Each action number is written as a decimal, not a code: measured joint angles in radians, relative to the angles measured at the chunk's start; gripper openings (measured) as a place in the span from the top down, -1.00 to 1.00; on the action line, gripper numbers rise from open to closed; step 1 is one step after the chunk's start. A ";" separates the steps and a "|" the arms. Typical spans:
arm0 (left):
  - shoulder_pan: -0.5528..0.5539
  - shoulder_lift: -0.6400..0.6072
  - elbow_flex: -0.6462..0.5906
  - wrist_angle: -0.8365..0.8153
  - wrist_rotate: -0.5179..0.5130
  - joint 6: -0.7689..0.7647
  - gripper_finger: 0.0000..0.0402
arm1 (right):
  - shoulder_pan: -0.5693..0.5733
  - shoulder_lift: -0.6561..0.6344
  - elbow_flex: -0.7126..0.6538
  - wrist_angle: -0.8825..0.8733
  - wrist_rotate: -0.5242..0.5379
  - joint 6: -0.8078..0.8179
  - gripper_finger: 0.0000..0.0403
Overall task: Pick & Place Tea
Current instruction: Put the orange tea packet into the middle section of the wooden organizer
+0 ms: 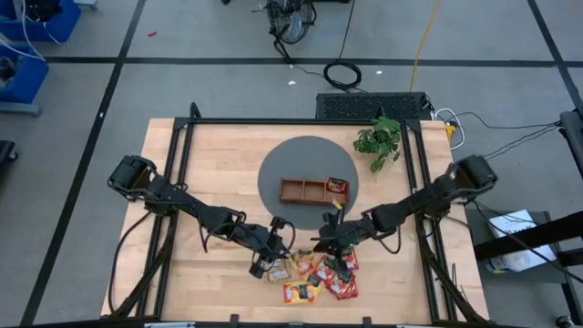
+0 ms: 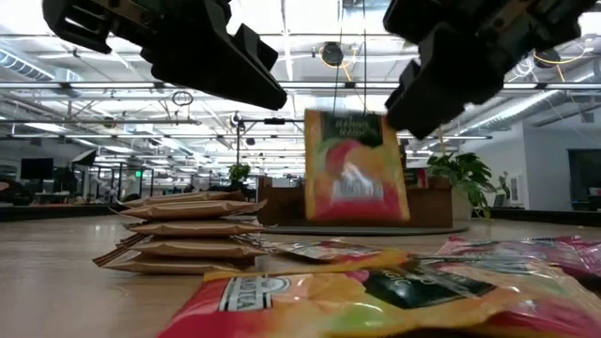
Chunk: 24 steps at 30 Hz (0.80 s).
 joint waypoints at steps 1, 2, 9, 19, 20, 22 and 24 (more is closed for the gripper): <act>0.000 0.000 0.000 -0.001 -0.010 0.003 0.69 | 0.000 -0.021 0.000 -0.024 0.016 -0.006 1.00; 0.000 0.000 0.000 -0.001 -0.013 0.004 0.69 | 0.000 -0.040 0.000 -0.042 0.035 -0.010 1.00; 0.000 0.000 0.000 -0.016 -0.013 -0.013 0.69 | -0.033 -0.173 0.001 -0.186 0.135 -0.083 1.00; -0.006 0.000 0.000 -0.053 -0.013 -0.084 0.69 | -0.227 -0.298 0.002 -0.249 0.160 -0.266 1.00; -0.006 0.000 0.000 -0.054 -0.013 -0.084 0.69 | -0.252 -0.301 0.002 -0.257 0.158 -0.286 1.00; -0.008 0.000 0.000 -0.057 -0.012 -0.086 0.69 | -0.301 -0.300 0.002 -0.259 0.158 -0.326 1.00; -0.008 0.000 0.000 -0.060 -0.011 -0.096 0.69 | -0.344 -0.291 0.002 -0.258 0.158 -0.353 1.00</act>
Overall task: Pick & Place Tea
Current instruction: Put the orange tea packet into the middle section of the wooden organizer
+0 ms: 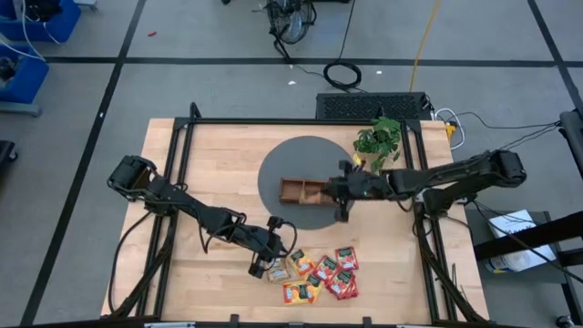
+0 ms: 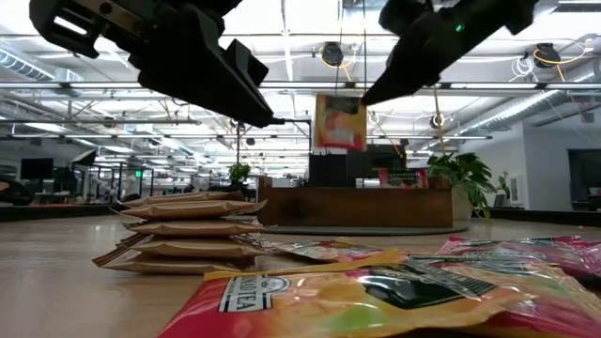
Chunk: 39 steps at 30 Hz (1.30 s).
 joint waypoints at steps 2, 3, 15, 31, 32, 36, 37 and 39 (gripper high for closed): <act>0.000 0.000 0.000 -0.001 0.000 -0.010 0.69 | -0.033 0.016 0.000 0.000 -0.001 -0.010 1.00; -0.001 0.000 0.000 -0.003 0.000 -0.014 0.69 | -0.046 0.025 0.000 -0.001 -0.002 -0.011 1.00; -0.026 0.000 0.000 -0.016 0.000 -0.028 0.69 | -0.082 0.131 -0.002 -0.014 0.098 -0.023 1.00; -0.026 0.000 0.000 -0.015 -0.001 -0.020 0.69 | -0.088 0.134 -0.003 -0.023 0.073 -0.040 1.00; -0.026 0.000 0.000 -0.015 -0.001 -0.020 0.69 | -0.087 0.135 -0.004 -0.029 0.073 -0.037 1.00; -0.026 0.000 0.000 -0.015 -0.001 -0.019 0.69 | -0.086 0.152 -0.017 -0.003 0.073 -0.027 1.00; -0.026 0.000 0.000 -0.015 -0.001 -0.018 0.69 | -0.086 0.151 -0.026 -0.009 0.074 -0.021 1.00; -0.026 0.000 0.000 -0.019 -0.001 -0.018 0.69 | -0.086 0.161 -0.043 0.034 0.079 -0.019 1.00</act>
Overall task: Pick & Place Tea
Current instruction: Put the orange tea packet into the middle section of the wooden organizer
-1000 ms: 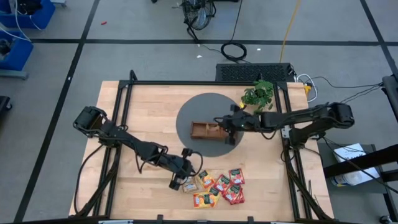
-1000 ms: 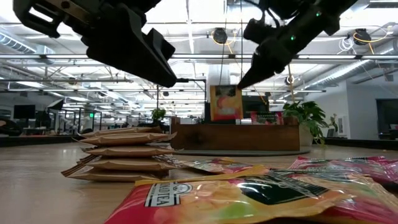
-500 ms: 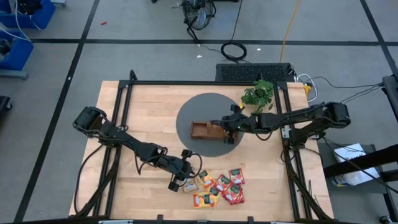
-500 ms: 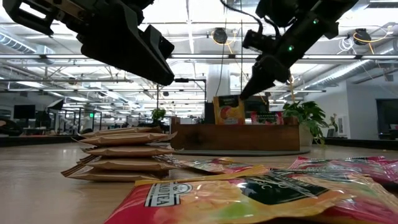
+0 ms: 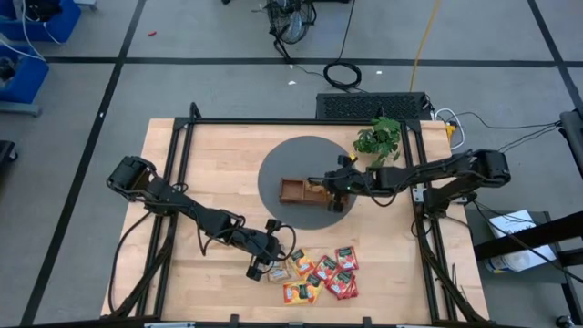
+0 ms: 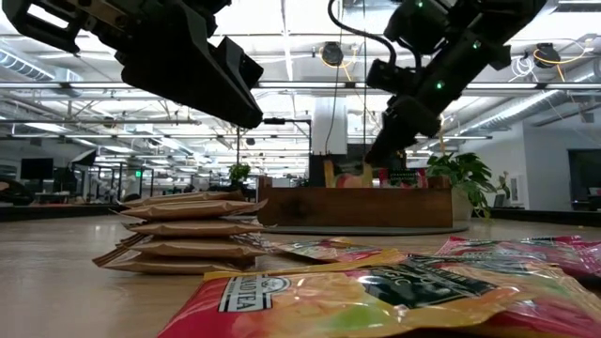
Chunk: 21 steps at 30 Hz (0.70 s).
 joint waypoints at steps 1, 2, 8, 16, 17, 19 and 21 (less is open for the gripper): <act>0.000 0.000 0.000 -0.001 0.000 0.002 0.69 | 0.000 0.001 -0.012 0.021 0.013 0.000 1.00; 0.000 0.000 0.000 0.000 0.000 0.003 0.69 | 0.000 0.001 -0.022 0.025 0.020 0.000 1.00; 0.000 0.000 0.000 0.003 0.000 0.004 0.69 | -0.002 0.001 -0.058 0.072 0.018 0.000 1.00; 0.000 0.000 0.000 0.004 -0.001 0.004 0.69 | -0.005 -0.006 -0.061 0.065 0.020 0.023 0.79; 0.000 0.000 0.000 0.004 -0.001 0.006 0.69 | -0.007 -0.008 -0.061 0.069 0.020 0.023 0.74; 0.000 0.000 0.000 0.004 -0.008 0.015 0.69 | -0.010 -0.008 -0.061 0.080 0.024 0.023 0.64; 0.000 0.000 0.000 0.004 -0.023 0.016 0.69 | -0.014 -0.009 -0.061 0.087 0.052 0.023 0.54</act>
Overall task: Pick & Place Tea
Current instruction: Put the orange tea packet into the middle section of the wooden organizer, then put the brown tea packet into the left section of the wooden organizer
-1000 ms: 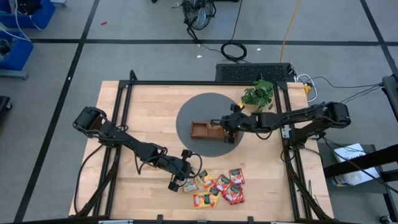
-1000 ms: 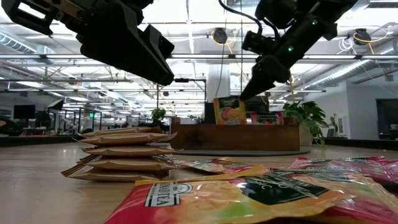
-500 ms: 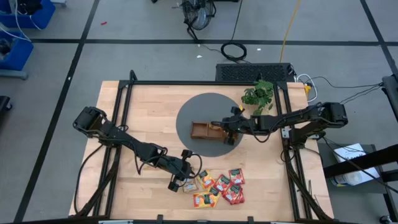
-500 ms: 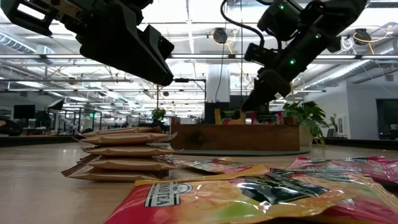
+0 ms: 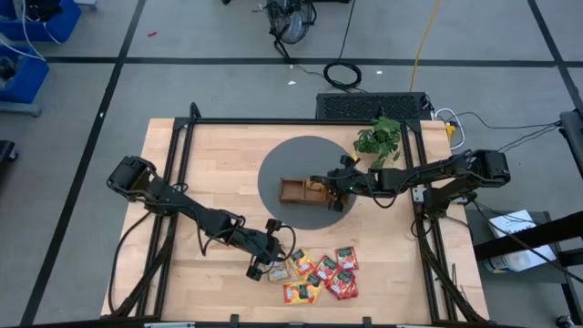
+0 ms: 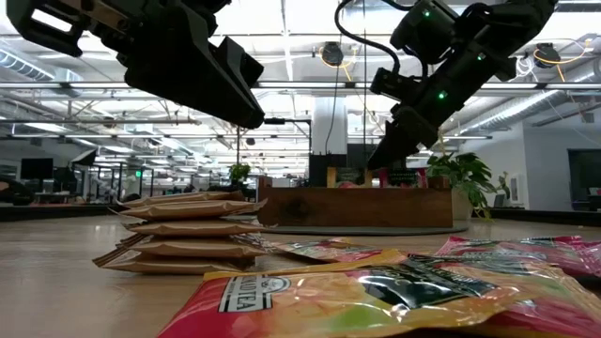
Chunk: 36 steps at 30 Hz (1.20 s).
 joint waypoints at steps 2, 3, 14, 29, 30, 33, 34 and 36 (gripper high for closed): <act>0.000 0.000 0.000 -0.001 -0.012 0.000 0.69 | 0.000 -0.008 0.000 0.011 0.030 -0.012 0.46; 0.000 0.000 0.000 -0.002 -0.014 0.000 0.69 | 0.000 -0.014 0.000 0.016 0.043 -0.023 0.42; -0.009 -0.033 0.001 -0.070 -0.056 -0.079 0.69 | 0.176 -0.072 0.001 0.165 -0.191 -0.002 0.35; -0.187 -0.049 0.003 -0.207 -0.132 -0.476 0.69 | 0.282 0.308 0.042 0.622 -0.451 0.120 0.44; -0.200 -0.050 0.004 -0.204 -0.143 -0.476 0.69 | 0.273 0.334 0.059 0.620 -0.473 0.137 0.42; -0.233 -0.049 0.003 -0.221 -0.181 -0.474 0.69 | 0.246 0.416 0.120 0.622 -0.581 0.219 0.35; -0.242 -0.049 0.003 -0.225 -0.195 -0.470 0.69 | 0.240 0.440 0.136 0.619 -0.613 0.244 0.31; -0.258 -0.049 0.003 -0.246 -0.237 -0.471 0.69 | 0.230 0.486 0.175 0.622 -0.660 0.286 0.24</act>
